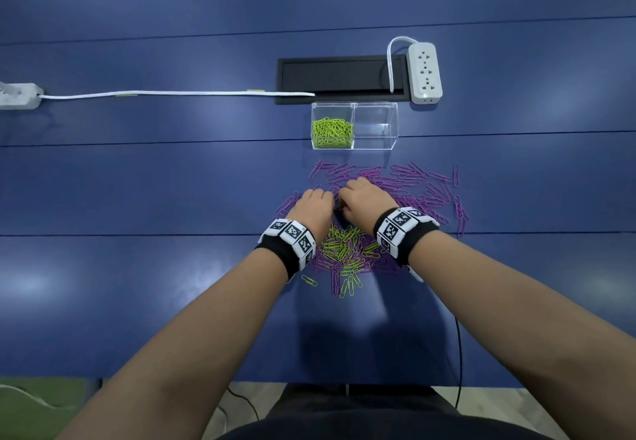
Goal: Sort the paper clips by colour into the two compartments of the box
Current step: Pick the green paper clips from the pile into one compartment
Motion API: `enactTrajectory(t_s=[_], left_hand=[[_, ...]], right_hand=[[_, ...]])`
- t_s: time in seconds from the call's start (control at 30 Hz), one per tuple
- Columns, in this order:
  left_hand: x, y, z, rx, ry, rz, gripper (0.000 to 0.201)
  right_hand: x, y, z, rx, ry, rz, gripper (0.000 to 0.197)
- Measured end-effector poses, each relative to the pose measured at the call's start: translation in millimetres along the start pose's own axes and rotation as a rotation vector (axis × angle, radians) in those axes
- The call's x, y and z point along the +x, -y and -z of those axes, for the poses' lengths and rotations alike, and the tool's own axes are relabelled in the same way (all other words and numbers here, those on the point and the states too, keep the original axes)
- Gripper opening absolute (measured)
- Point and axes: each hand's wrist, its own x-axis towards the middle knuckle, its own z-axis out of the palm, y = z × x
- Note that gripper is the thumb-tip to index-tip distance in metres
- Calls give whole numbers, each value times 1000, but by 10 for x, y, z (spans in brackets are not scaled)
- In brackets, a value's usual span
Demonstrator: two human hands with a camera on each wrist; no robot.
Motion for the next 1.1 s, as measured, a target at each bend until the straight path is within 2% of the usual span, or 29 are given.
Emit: enactTrajectory(t_s=[0.07, 0.13, 0.27, 0.33, 0.4, 0.47, 0.5, 0.57, 0.7, 0.73, 0.8, 0.97, 1.1], left_hand=[[5, -14, -2, -11, 2, 12, 21], [-17, -19, 27, -116, -20, 61, 25], [-165, 0, 91, -548, -185, 288, 27], [-229, -27, 74, -873, -208, 408, 26], [-242, -36, 63, -1164, -185, 492, 31], [-224, -28, 54, -1336, -160, 532, 32], [-213, -30, 48, -1345, -135, 523, 32], [-215, -62, 34, -1205, -73, 453, 29], [-294, -133, 11, -562, 36, 150, 7], [-303, -128, -9, -411, 54, 71, 11], [-299, -105, -37, -255, 65, -26, 17], [-312, -86, -31, -193, 40, -92, 15], [-359, -80, 7, -327, -28, -22, 7]], right_hand=[[15, 12, 3, -13, 18, -2, 28], [17, -3, 41, 78, 26, -50, 24], [-57, -178, 91, 562, -138, -319, 3], [-140, -286, 74, 816, -162, -397, 14], [-233, -342, 61, 1043, -122, -448, 26], [-312, -349, 40, 1193, -83, -479, 32], [-345, -342, 32, 1245, -60, -486, 31], [-389, -316, 6, 1255, -20, -475, 23], [-405, -268, -31, 894, -40, -336, 8], [-403, -251, -35, 829, -59, -298, 5], [-409, -217, -34, 733, -63, -247, 4], [-447, -146, -15, 332, 68, -63, 21], [-482, -126, -64, 231, 101, -46, 19]])
